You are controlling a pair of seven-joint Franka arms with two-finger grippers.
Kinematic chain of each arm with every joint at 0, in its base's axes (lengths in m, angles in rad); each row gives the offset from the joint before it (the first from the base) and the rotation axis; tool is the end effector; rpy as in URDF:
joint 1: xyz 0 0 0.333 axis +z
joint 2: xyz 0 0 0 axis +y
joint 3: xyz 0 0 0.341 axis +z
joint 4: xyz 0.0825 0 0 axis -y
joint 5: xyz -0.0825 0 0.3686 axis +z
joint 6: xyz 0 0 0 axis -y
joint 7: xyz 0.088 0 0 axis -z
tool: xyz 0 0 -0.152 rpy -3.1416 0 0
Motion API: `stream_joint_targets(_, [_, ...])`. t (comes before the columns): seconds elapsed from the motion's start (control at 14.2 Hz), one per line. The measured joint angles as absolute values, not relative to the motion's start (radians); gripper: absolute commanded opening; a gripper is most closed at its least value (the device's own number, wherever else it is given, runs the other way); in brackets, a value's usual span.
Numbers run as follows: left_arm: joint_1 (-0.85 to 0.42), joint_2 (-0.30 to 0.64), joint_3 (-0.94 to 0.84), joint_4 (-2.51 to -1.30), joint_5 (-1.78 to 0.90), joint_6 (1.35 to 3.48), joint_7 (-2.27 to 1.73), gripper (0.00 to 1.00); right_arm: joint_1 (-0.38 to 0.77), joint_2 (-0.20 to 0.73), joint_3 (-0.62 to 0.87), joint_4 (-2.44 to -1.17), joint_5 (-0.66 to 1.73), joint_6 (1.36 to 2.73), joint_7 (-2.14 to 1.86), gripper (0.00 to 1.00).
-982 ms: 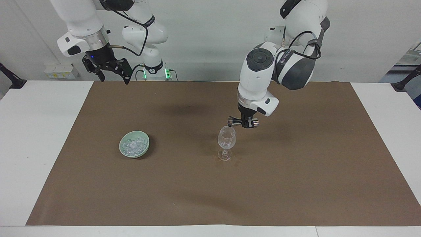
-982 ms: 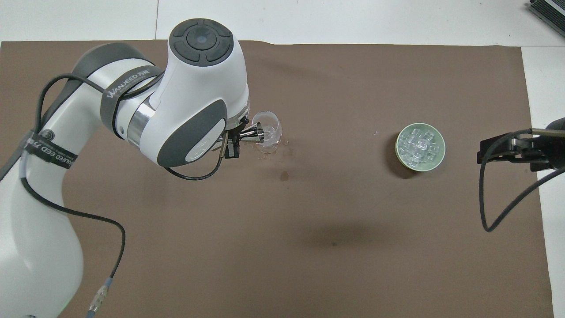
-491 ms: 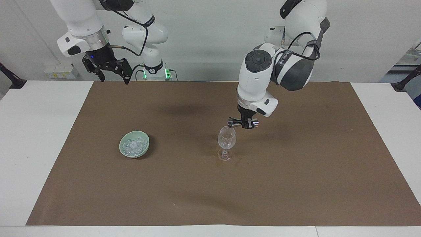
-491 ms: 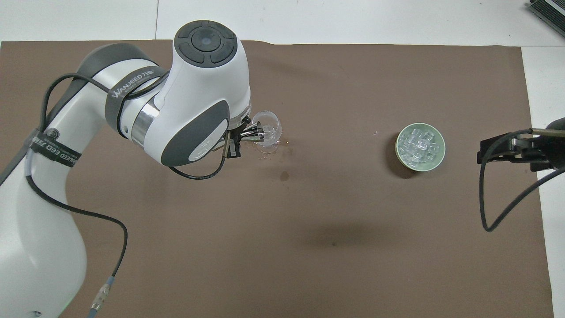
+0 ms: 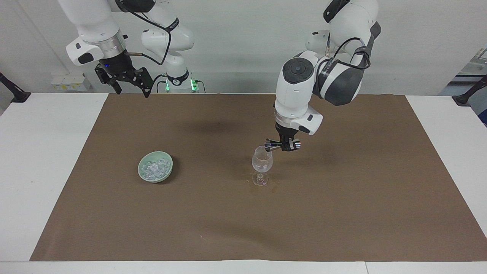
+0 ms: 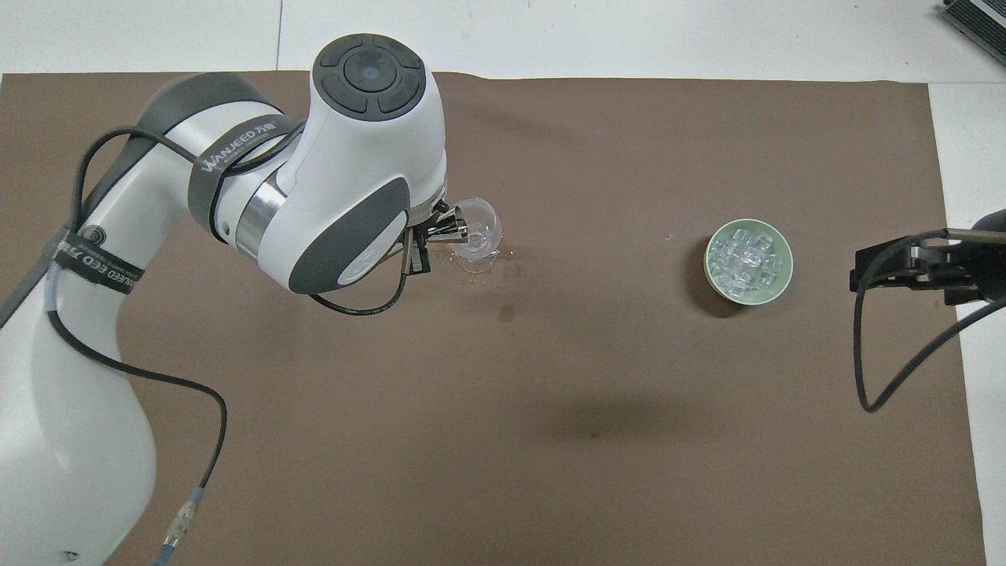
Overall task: Pour wine and add ice with both arms
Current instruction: 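Hold the tilted bottle over the glass with the left gripper, pouring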
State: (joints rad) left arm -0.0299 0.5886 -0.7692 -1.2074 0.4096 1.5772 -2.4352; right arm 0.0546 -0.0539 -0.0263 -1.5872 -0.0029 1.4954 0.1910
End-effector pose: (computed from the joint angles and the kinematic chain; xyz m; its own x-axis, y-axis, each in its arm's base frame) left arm 0.5921 -0.3433 0.4732 -0.1220 0.9906 0.0616 0.9915 0.1244 -0.0370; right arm 0.5113 0.0136 0.6190 0.9861 -0.1621 -0.0369 -0.1619 -0.9868 0.0087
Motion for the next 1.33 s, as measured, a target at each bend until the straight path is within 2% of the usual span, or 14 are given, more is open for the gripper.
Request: stream_joint_targets(1.33, [-0.046, 0.591, -0.772, -1.207, 0.426, 1.577, -2.455, 0.0, 0.055, -0.054, -0.026, -1.587, -0.003, 1.495, 0.191, 1.0])
